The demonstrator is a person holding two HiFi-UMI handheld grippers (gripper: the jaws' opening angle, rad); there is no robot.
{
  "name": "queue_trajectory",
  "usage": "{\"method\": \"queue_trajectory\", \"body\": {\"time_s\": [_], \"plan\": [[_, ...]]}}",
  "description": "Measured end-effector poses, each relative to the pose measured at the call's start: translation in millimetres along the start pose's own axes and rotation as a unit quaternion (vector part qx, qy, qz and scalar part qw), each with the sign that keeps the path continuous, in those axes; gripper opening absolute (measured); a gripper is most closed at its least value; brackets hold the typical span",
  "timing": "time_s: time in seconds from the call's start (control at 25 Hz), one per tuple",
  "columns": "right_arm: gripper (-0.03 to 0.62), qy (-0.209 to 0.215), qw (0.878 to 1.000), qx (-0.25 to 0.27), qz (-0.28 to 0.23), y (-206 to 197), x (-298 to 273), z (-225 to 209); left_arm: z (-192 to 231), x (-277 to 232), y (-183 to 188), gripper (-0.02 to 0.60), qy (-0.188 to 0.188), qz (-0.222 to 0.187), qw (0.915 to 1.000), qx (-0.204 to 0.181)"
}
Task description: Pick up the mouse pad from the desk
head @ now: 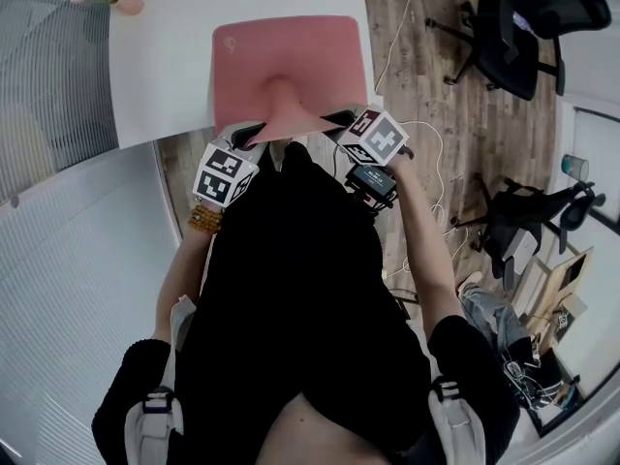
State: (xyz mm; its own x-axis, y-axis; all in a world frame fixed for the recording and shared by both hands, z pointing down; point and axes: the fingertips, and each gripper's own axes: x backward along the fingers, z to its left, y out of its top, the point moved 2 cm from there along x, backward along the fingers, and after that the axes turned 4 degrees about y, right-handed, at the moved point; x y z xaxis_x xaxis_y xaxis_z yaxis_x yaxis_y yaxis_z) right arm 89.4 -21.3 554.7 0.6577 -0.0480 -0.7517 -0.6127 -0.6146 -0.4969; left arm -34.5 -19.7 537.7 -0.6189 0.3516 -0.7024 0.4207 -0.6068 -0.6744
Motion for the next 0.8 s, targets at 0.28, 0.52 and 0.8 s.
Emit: {"method": "queue_trajectory", "body": {"time_s": [0.28,0.52,0.8], "plan": [[0.046,0.004,1.0,0.01,-0.021,19.3,22.5,13.1,0.6,23.8,28.7,0.035,0.024,-0.034,0.9991,-0.003],[0.046,-0.006,0.999,0.039,-0.019,35.6,35.7,24.6,6.6,40.0,44.9,0.035,0.035,-0.063,0.9974,-0.002],[0.046,-0.004,0.998,0.053,-0.038,51.6,52.4,30.8,10.9,54.3,66.3,0.035,0.048,-0.089,0.9948,-0.014]]}}
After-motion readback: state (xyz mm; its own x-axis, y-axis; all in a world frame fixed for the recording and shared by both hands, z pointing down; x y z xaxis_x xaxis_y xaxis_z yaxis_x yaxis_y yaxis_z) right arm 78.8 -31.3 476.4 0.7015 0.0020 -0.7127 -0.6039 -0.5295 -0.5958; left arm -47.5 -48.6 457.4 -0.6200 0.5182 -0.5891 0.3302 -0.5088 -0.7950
